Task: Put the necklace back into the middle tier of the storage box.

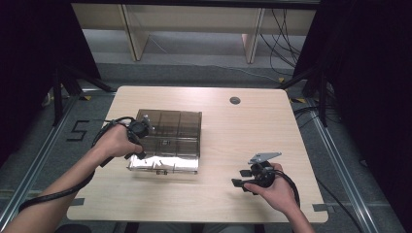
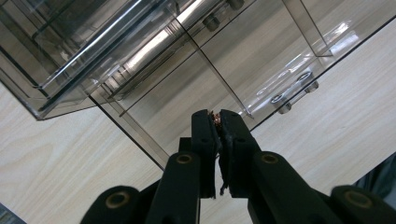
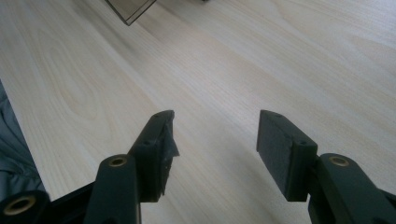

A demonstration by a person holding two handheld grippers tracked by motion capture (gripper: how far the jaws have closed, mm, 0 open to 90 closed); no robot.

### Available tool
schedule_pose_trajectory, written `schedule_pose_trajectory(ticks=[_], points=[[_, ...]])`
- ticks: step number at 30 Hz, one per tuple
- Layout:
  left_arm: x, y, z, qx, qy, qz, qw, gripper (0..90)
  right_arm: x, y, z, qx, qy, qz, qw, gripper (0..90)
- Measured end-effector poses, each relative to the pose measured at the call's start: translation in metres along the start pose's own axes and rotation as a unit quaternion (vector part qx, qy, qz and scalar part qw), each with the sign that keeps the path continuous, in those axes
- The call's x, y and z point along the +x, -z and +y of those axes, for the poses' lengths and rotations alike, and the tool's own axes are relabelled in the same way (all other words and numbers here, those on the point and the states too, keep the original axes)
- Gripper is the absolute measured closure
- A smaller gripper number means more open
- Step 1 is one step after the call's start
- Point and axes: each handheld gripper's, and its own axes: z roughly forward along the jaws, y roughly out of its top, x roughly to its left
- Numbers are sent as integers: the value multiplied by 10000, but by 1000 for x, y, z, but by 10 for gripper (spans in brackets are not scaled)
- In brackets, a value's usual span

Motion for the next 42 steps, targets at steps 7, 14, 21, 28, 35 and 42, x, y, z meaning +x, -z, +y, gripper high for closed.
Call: schedule_pose_trajectory(ticks=[7, 14, 21, 28, 35, 42], points=[[-1, -5, -1, 14, 80, -18, 10000, 845, 0, 0, 0, 12, 2, 6, 10000, 467], [2, -7, 0, 67, -91, 38, 9999, 845, 1, -2, 0, -60, -8, 22, 10000, 467], [3, -10, -1, 104, -76, 34, 9999, 845, 1, -2, -1, -52, -3, 14, 10000, 467], [4, -15, 0, 138, -60, 51, 9999, 845, 1, -2, -1, -56, -7, 27, 10000, 467], [4, -18, 0, 127, -56, 50, 9999, 845, 0, -1, 0, 30, 27, 23, 10000, 467], [4, -21, 0, 181, -59, 55, 9998, 845, 0, -2, -1, -47, -4, 28, 10000, 467]])
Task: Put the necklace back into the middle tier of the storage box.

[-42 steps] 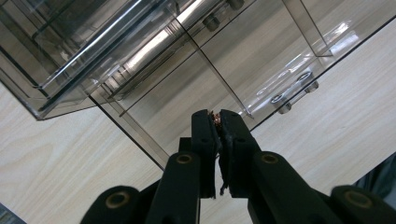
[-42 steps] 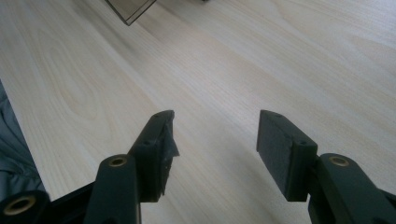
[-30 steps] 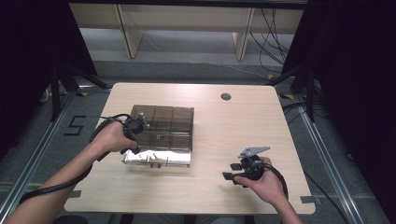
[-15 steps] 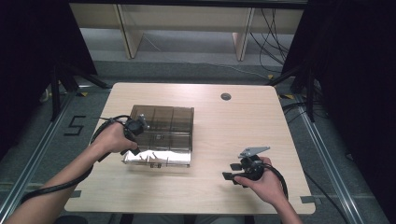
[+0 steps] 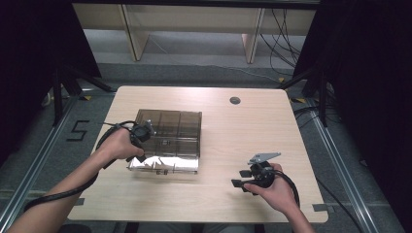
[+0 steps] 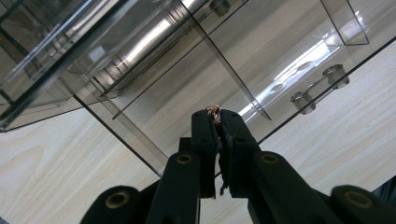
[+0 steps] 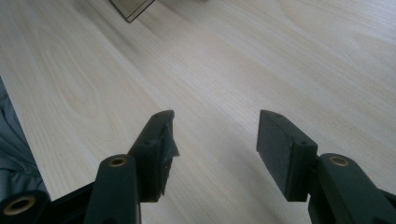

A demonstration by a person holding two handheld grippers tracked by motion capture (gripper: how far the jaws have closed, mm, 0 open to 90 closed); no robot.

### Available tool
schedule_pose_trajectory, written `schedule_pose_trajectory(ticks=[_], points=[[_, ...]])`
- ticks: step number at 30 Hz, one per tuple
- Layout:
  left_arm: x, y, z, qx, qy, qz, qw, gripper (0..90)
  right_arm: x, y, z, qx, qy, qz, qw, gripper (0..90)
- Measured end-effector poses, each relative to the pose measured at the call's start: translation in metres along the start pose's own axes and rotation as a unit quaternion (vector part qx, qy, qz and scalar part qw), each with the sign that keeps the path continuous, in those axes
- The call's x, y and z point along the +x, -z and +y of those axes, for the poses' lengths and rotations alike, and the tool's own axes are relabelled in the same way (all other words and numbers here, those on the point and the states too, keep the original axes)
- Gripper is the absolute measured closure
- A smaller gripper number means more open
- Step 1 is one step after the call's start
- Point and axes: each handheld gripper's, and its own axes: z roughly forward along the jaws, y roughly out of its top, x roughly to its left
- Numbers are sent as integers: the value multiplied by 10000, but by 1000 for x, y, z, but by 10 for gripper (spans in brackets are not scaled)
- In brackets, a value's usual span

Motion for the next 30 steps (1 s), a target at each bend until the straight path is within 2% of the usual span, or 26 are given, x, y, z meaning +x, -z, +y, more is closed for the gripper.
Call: schedule_pose_trajectory(ticks=[3, 16, 17, 20, 24, 29, 30], points=[[-1, -2, 0, 18, 51, -30, 10000, 845, 0, 0, 0, 7, 5, -10, 10000, 467], [-2, -7, 3, 73, 15, -31, 10000, 845, 0, 1, 1, 95, 28, 18, 9999, 467], [-3, -8, 3, 81, 93, -75, 9999, 844, 0, 1, 0, 91, 25, 29, 10000, 466], [-2, -8, 4, 108, -23, -35, 9999, 844, 0, 1, 1, 99, 26, 4, 9999, 466], [-3, -9, 5, 74, 52, -49, 9999, 844, 0, 1, 0, 98, 25, 6, 9999, 466], [-3, -10, 6, 125, 5, -48, 9999, 844, 0, 1, 1, 134, 45, 18, 9999, 466], [-3, -10, 6, 125, 5, -48, 9999, 844, 1, 1, 0, 139, -30, 36, 9999, 466]])
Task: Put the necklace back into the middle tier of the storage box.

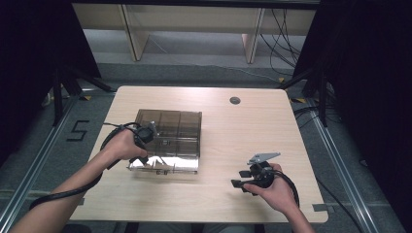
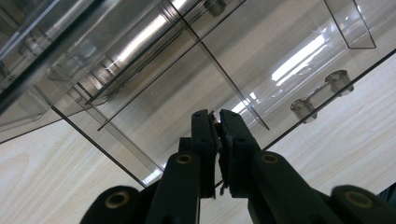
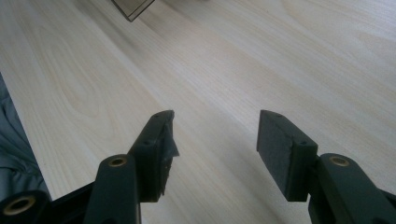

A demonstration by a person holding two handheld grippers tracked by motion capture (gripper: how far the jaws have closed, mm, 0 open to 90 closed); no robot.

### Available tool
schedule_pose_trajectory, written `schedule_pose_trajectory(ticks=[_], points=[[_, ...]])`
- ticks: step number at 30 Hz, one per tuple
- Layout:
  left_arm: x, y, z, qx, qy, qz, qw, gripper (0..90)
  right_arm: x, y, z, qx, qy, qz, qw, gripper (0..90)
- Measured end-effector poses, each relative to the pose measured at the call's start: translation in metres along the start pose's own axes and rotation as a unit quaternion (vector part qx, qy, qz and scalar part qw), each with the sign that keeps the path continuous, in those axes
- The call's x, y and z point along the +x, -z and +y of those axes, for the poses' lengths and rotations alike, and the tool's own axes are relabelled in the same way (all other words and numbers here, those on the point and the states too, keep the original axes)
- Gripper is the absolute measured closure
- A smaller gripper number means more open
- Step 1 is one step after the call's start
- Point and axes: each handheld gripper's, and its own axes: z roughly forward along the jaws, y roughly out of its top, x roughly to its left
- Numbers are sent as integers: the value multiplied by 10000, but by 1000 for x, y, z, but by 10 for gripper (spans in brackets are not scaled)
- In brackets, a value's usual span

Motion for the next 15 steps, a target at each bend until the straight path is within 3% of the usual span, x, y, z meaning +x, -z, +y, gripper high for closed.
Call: schedule_pose_trajectory(ticks=[15], points=[[3, -2, 1, 93, 71, 3, 9999, 841, 0, -1, 0, -38, 64, -13, 10000, 465]])
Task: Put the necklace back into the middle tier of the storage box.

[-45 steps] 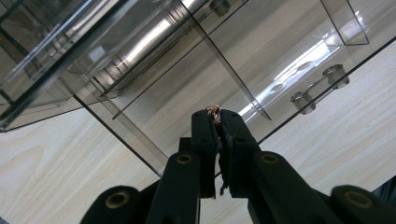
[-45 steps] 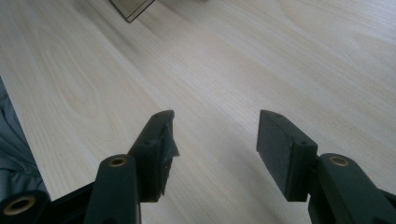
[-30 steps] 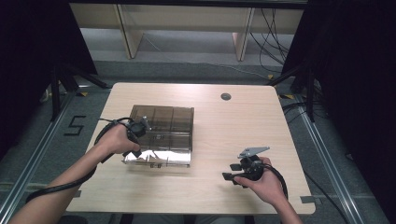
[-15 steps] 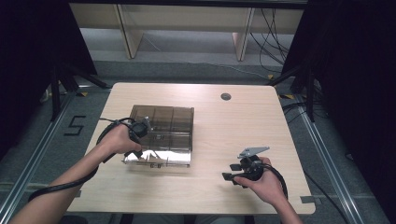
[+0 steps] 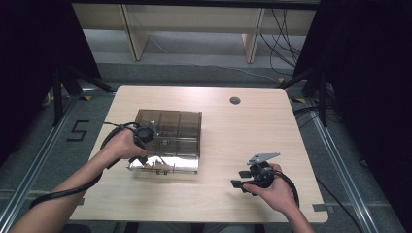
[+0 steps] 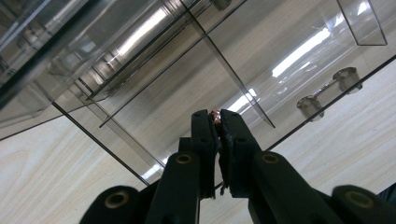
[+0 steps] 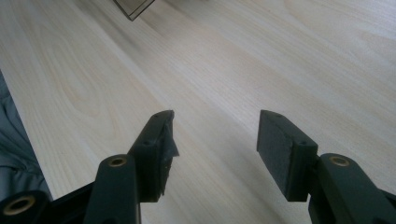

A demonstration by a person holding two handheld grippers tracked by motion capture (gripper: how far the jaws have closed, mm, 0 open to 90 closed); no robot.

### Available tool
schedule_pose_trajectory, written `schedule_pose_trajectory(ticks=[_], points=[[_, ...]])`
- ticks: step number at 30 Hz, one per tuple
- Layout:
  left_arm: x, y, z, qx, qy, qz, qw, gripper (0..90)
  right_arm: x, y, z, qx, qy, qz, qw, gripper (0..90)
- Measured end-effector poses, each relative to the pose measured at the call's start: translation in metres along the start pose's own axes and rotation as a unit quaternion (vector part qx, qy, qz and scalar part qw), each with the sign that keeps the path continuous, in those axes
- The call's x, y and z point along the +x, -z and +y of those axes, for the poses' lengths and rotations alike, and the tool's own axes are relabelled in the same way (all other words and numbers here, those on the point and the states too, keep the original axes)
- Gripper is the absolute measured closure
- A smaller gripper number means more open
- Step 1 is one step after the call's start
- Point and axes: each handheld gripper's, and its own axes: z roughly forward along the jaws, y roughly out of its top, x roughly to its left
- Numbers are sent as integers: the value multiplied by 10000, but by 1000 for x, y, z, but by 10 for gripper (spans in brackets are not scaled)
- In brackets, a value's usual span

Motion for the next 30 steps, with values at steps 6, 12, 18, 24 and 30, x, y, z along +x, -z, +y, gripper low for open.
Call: schedule_pose_trajectory(ticks=[6, 12, 18, 24, 30], points=[[0, -2, 2, 14, -42, -16, 10000, 841, 0, 0, 0, -3, 2, 0, 10000, 466], [0, -3, 2, 61, -70, -12, 10000, 839, 0, 0, 0, 2, -13, -10, 10000, 465], [0, -2, 2, 19, -66, -11, 10000, 838, 0, 0, 0, -2, 2, 2, 10000, 465], [1, -1, 2, 40, -70, -2, 10000, 821, 0, 0, 0, -8, 3, -2, 10000, 465], [0, 4, -1, -106, 73, -49, 9999, 755, 0, 0, 0, -4, 0, 6, 10000, 465]])
